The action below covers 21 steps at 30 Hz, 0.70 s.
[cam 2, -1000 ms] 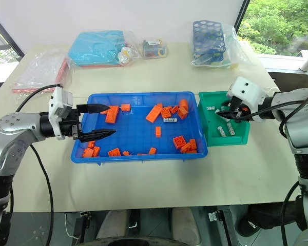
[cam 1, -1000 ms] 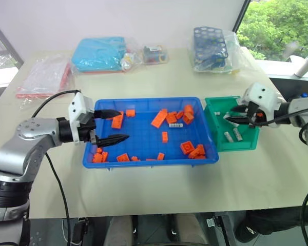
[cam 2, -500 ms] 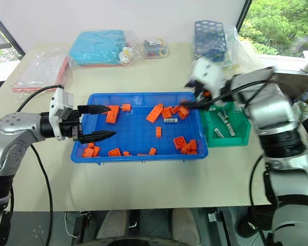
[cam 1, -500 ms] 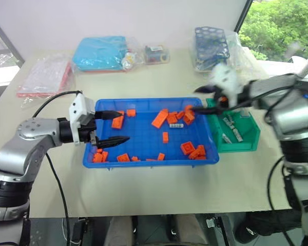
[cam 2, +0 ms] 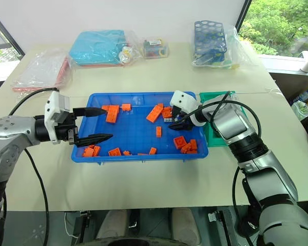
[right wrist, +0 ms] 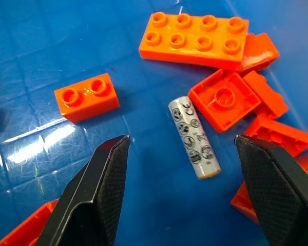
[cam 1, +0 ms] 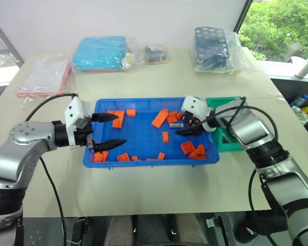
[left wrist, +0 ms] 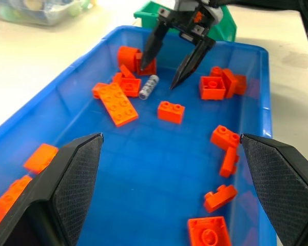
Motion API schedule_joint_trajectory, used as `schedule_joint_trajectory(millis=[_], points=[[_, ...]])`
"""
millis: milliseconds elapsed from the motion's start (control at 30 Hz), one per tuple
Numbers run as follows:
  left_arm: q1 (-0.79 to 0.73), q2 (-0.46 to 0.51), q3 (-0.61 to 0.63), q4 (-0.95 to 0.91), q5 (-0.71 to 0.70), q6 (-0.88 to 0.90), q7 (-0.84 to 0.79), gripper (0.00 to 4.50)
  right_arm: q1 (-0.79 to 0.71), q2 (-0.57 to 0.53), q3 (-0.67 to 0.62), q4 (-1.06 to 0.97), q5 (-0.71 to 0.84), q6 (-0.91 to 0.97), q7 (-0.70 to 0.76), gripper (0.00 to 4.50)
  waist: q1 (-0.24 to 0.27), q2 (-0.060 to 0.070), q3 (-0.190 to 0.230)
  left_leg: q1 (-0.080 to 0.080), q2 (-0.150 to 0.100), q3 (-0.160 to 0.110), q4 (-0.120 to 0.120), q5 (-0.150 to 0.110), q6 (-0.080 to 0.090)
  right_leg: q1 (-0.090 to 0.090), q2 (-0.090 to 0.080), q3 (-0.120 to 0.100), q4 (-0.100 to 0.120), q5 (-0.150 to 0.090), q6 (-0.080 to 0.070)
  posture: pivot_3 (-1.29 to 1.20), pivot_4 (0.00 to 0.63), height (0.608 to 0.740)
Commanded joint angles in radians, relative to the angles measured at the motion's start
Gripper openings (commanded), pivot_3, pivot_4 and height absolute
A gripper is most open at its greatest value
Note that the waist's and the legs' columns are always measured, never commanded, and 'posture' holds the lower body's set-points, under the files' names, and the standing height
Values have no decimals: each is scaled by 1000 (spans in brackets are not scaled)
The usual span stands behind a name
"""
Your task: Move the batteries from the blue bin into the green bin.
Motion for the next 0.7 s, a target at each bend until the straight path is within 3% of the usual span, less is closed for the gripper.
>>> schedule_joint_trajectory(millis=[33,133,233,400,567,700], points=[[-5,7,24,-27,-15,3,6,4500,-14,27,-13,37,-6,-15,-20,3340,0,0,0,0,0,0,0,0,0,0,0,0,0,0,0,0,150,739],[-17,4,20,-19,-13,3,6,4500,-23,53,-13,76,-9,-14,-27,3340,0,0,0,0,0,0,0,0,0,0,0,0,0,0,0,0,150,739],[-30,2,12,-10,-9,1,3,4500,-16,64,-13,94,-14,-26,-30,2559,1,0,0,0,0,0,0,0,0,0,0,0,0,0,0,0,150,739],[-40,2,9,7,-4,-6,-9,4500,8,43,-48,4,18,17,-20,73,0,0,0,0,0,0,0,0,0,0,0,0,0,0,0,0,150,739],[-35,2,13,20,-3,-14,-17,4500,3,-65,-177,-204,129,167,37,57,3,0,0,0,0,0,0,0,0,0,0,0,0,0,0,0,150,739],[-22,5,23,35,1,-23,-24,4500,-26,-245,-341,-242,195,261,63,57,6,0,0,0,0,0,0,0,0,0,-1,0,0,0,0,0,150,739]])
